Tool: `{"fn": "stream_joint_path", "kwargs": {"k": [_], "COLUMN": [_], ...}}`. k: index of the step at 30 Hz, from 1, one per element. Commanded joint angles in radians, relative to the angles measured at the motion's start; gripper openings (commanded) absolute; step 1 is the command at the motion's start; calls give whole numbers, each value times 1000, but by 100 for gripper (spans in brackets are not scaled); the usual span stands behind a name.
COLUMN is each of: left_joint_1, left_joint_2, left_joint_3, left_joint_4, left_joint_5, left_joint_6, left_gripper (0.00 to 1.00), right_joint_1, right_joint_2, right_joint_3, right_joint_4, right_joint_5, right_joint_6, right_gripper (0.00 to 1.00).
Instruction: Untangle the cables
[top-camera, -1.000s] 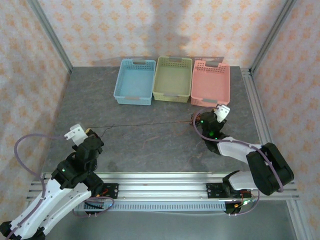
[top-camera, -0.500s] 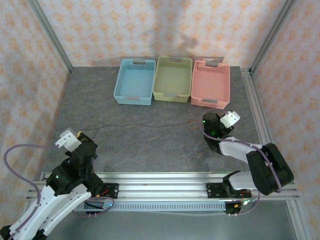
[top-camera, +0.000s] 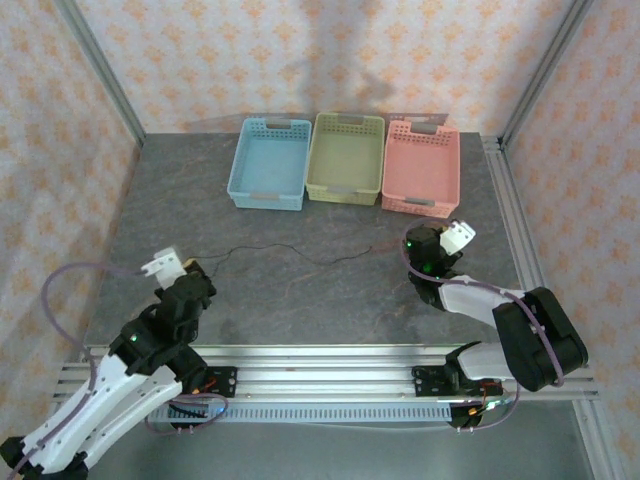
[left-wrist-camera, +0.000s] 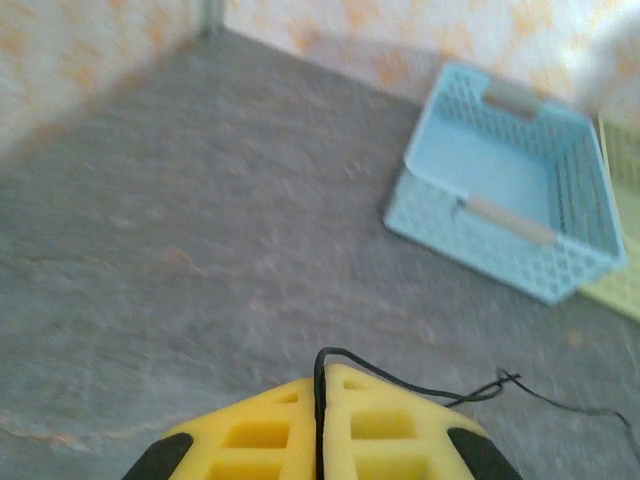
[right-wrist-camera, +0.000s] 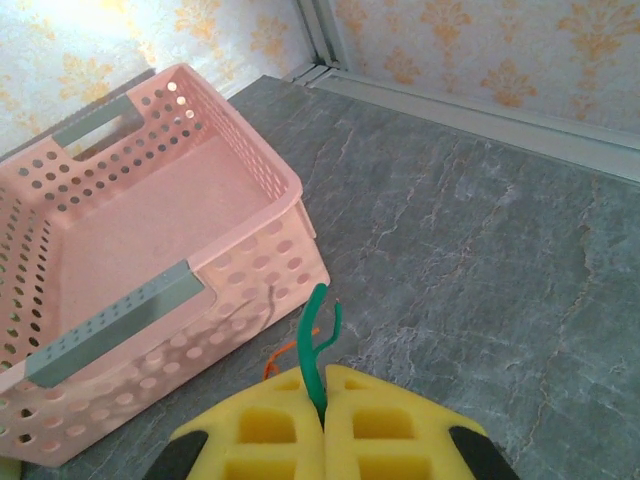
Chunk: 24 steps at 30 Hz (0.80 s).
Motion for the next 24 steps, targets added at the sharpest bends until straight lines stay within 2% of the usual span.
{"fn": "stream_joint_path", "kwargs": {"k": [1,3,7,11,13,20,24], "left_joint_1": [-8,-8,-9,-28,-52,-223,-248], "left_joint_2": [139,241,424,576,676,1079,1250], "left_joint_3": [49,83,143,202,256,530,647], "left_joint_4": [45,46,76,123,119,8,5], "left_joint_5": [197,274,424,494,503,401,437], "left_joint_6": [18,19,52,77,94,166,164], "left_gripper": [9,8,0,0,6,7,7], "right_joint_1": [-3,-2,-1,1,1,4,4], "right_joint_2": [-9,-4,9,23,25,24,21], "right_joint_3": [-1,0,3,8,9,11,11], "right_joint_4": [18,20,28,30,34,36,35], "right_joint_5": [-37,-45,-52,-66,-69,-83,-83], "right_joint_6": [16,15,12,9,8,4,-1], "right_gripper": [0,0,0,0,0,0,0]}}
